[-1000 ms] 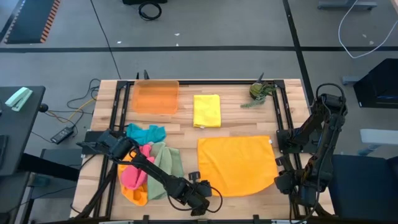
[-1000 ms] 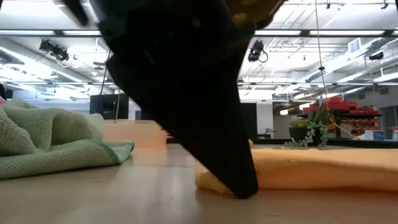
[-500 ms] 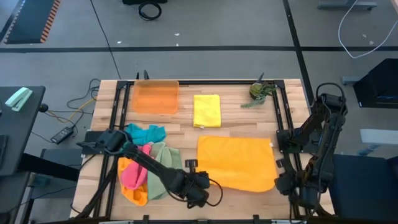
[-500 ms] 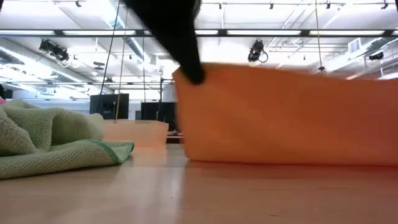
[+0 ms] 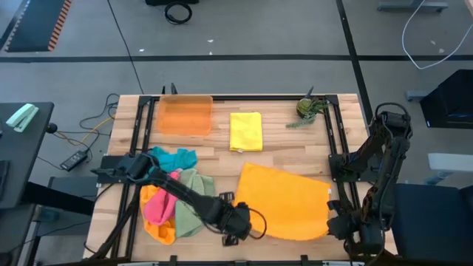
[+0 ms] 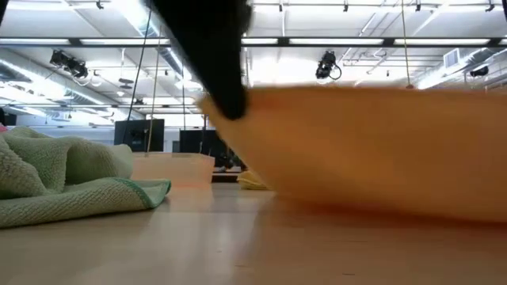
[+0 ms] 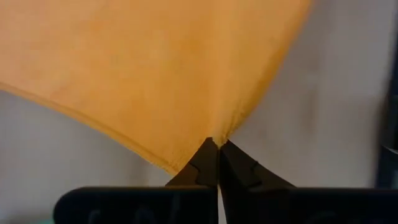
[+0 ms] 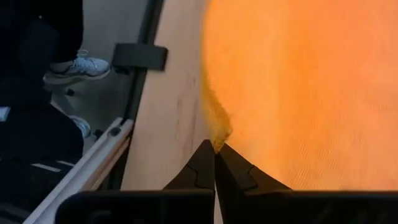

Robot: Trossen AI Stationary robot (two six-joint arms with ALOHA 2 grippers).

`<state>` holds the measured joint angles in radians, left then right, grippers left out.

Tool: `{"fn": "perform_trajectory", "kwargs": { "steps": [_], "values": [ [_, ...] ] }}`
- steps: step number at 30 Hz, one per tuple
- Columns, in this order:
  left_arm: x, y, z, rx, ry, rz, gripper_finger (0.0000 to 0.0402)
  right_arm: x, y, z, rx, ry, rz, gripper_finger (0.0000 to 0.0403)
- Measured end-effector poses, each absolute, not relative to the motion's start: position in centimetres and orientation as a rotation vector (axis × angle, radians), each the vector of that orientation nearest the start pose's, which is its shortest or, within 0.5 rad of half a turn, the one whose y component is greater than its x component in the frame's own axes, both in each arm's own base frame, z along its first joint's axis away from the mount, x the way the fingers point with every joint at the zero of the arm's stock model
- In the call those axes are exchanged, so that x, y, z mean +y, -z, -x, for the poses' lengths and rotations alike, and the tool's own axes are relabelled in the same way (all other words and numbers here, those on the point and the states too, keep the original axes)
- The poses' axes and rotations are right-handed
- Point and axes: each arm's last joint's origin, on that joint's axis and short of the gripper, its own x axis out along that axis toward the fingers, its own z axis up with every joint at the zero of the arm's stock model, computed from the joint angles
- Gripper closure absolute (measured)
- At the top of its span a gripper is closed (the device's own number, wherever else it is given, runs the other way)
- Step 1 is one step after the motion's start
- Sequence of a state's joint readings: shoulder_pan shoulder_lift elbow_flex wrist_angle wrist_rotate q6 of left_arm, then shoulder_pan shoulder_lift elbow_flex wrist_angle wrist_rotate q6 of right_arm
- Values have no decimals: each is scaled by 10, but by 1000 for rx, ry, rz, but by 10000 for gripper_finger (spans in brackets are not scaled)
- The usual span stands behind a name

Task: Fold microfiber towels
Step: Fold the right orange towel

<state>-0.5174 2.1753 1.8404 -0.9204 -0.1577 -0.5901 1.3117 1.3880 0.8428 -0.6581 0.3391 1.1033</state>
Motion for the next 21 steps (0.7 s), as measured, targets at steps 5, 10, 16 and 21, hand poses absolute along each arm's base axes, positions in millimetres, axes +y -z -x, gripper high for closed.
{"fn": "perform_trajectory", "kwargs": {
  "steps": [5,10,16,21],
  "values": [
    [-243,-205,-380,1282,-19,257,389,233,-189,-64,1141,-216,-107,398],
    [-260,-208,-373,1271,-11,358,395,231,-186,-64,1144,-215,-102,398],
    [-268,-221,-381,1139,99,321,392,235,-195,-59,1180,-225,-113,398],
    [-227,-220,-395,1179,-44,200,391,215,-194,-66,1180,7,-71,398]
  ]
}}
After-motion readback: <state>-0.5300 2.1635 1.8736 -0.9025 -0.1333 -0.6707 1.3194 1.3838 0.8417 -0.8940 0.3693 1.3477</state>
